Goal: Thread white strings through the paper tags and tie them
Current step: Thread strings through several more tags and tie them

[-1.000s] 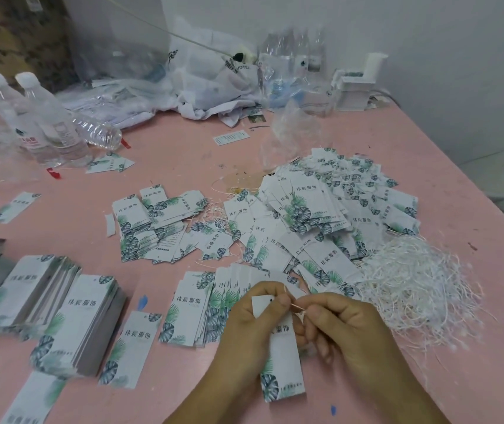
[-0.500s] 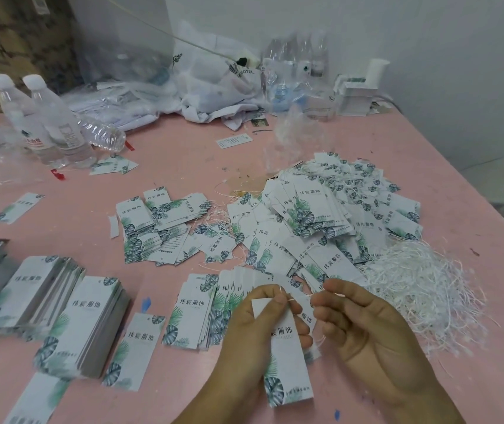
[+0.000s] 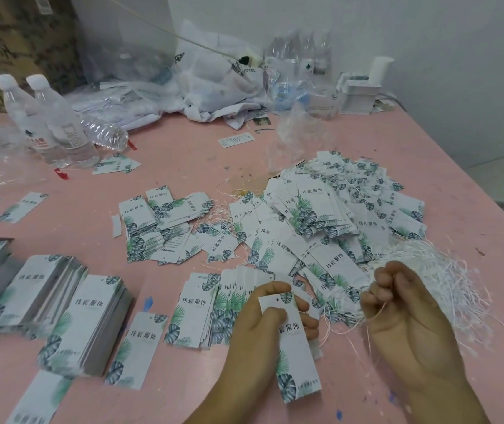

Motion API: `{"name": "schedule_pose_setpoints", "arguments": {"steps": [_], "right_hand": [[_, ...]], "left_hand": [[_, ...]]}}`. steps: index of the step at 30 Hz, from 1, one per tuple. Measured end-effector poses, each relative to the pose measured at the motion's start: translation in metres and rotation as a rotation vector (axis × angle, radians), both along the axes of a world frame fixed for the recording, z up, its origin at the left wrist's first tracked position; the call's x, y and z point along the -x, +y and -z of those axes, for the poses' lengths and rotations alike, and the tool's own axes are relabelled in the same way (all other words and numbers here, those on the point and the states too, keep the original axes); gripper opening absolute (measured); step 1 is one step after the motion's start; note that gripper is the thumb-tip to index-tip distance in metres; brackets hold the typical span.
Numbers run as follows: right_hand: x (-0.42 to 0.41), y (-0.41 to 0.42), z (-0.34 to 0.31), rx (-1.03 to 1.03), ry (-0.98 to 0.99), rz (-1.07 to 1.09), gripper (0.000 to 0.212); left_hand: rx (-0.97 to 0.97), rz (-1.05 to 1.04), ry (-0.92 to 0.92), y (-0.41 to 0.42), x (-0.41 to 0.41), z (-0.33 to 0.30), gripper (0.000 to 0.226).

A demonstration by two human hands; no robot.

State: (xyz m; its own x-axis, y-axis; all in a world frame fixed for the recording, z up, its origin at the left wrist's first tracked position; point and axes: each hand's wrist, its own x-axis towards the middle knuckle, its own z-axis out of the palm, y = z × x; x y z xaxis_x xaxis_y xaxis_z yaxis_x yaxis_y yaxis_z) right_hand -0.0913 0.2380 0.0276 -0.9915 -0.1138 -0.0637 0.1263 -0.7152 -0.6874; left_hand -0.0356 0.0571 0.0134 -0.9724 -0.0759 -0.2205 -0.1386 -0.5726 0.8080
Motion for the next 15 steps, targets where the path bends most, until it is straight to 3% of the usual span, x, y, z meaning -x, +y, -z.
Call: {"name": "schedule_pose_setpoints", "arguments": {"steps": [2,6,9,12,15], "right_hand": [[-0.002,-0.005,0.003,-0.044,-0.018,-0.043,0.014],[-0.013,-0.019,0.008,-0.287,0.026,-0.136,0.041],[-0.022,-0.031,0.009,-0.488,0.077,-0.123,0.029],[-0.028,-0.04,0.006,-0.648,0.146,-0.079,0.014],[-0.032,-0.046,0.003,-0.77,0.194,-0.006,0.033]], "left_hand": [[0.097,0.017,0.026,0.001,-0.002,0.003,0.034],[0.369,0.032,0.08,0.002,-0.004,0.007,0.03],[0.564,-0.008,0.127,0.002,-0.004,0.009,0.028],[0.562,-0.035,0.116,0.003,-0.004,0.006,0.026],[0.569,-0.087,0.111,0.005,-0.005,0.004,0.023]]}}
